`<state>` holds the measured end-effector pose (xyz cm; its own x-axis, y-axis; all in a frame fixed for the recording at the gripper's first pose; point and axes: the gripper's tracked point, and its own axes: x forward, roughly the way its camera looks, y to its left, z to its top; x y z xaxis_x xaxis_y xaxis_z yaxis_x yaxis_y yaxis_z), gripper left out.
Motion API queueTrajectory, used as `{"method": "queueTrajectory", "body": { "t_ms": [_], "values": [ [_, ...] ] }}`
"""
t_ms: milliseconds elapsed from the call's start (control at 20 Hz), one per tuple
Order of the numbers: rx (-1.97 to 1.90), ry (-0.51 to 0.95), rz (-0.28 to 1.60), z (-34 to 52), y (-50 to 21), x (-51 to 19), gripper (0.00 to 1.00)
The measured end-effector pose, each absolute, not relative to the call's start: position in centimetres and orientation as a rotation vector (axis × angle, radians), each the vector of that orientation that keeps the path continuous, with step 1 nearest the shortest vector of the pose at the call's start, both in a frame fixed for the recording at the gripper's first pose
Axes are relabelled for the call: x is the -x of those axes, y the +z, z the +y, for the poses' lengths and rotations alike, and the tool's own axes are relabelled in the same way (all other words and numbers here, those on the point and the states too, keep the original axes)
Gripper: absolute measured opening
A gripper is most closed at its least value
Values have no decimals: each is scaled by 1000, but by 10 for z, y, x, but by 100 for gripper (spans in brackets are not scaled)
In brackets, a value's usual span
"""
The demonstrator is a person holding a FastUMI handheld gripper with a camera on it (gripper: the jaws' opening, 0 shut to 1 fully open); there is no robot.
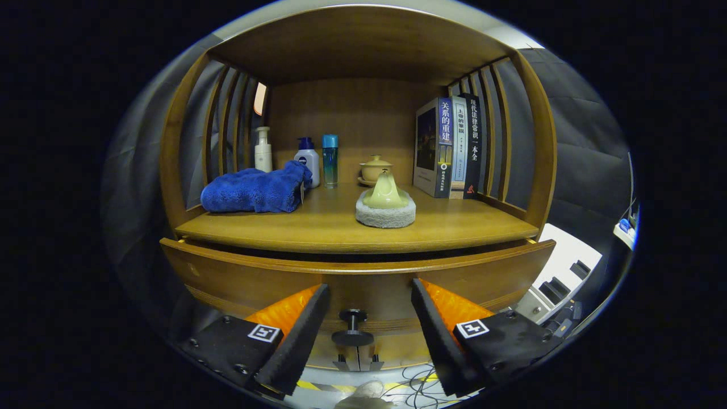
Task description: Pull open the drawer, take out the items inside it, and place them on the countertop above the cabinet.
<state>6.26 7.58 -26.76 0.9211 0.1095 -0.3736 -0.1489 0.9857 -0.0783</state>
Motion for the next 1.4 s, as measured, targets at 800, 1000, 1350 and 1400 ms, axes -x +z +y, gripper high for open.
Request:
{"method": "queueTrajectory", "body": {
  "t_ms": [800,1000,1350,1400],
  "values": [
    [70,132,357,86,-229,-81,97],
    [48,129,289,85,-167,-74,97],
    [72,141,199,79,-69,-38,97],
    [65,151,187,81,-58,-31,97]
  ]
}}
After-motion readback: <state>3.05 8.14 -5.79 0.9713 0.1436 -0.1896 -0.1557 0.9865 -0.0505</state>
